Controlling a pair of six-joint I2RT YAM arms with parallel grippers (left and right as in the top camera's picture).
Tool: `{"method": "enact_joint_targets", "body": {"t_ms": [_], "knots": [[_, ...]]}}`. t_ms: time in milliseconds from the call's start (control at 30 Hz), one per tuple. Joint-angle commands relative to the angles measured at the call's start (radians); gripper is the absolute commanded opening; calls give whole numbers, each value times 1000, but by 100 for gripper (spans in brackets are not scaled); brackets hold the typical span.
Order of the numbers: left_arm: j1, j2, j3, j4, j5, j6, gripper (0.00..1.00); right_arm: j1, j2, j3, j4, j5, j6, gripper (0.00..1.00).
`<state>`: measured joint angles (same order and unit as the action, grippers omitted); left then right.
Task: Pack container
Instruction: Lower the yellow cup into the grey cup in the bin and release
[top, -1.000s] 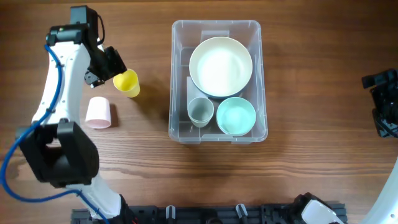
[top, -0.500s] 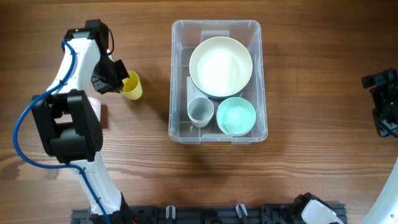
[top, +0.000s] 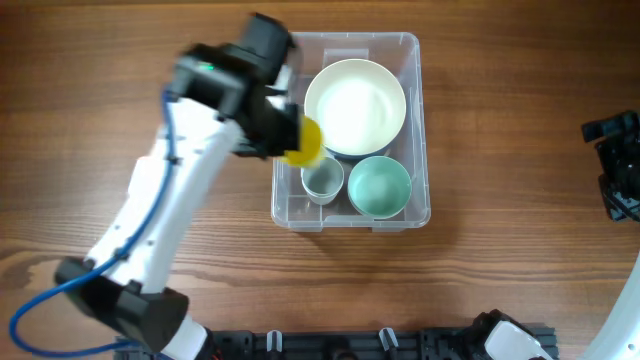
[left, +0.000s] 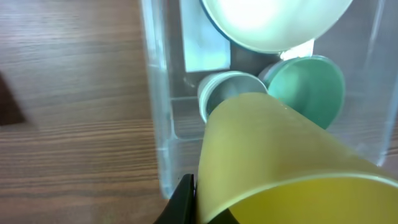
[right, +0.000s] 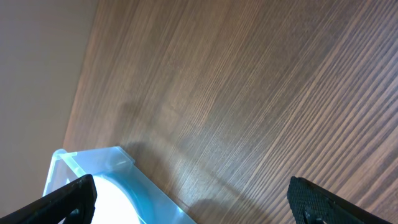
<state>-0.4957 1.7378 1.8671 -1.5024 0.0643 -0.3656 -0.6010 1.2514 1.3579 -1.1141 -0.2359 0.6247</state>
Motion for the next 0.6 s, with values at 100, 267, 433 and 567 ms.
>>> {"method": "enact_joint_targets", "body": {"t_ms": [100, 267, 433, 567], "knots": [[-98, 105, -82, 86, -100, -93, 4, -3, 3, 3, 3, -9, 7, 100], [-95, 134, -82, 91, -99, -95, 36, -3, 3, 3, 3, -9, 7, 100], [-55, 55, -53, -47, -109, -95, 66, -3, 3, 3, 3, -9, 7, 100], [83, -87, -53, -165, -168, -95, 75, -3, 3, 3, 3, -9, 7, 100]]}}
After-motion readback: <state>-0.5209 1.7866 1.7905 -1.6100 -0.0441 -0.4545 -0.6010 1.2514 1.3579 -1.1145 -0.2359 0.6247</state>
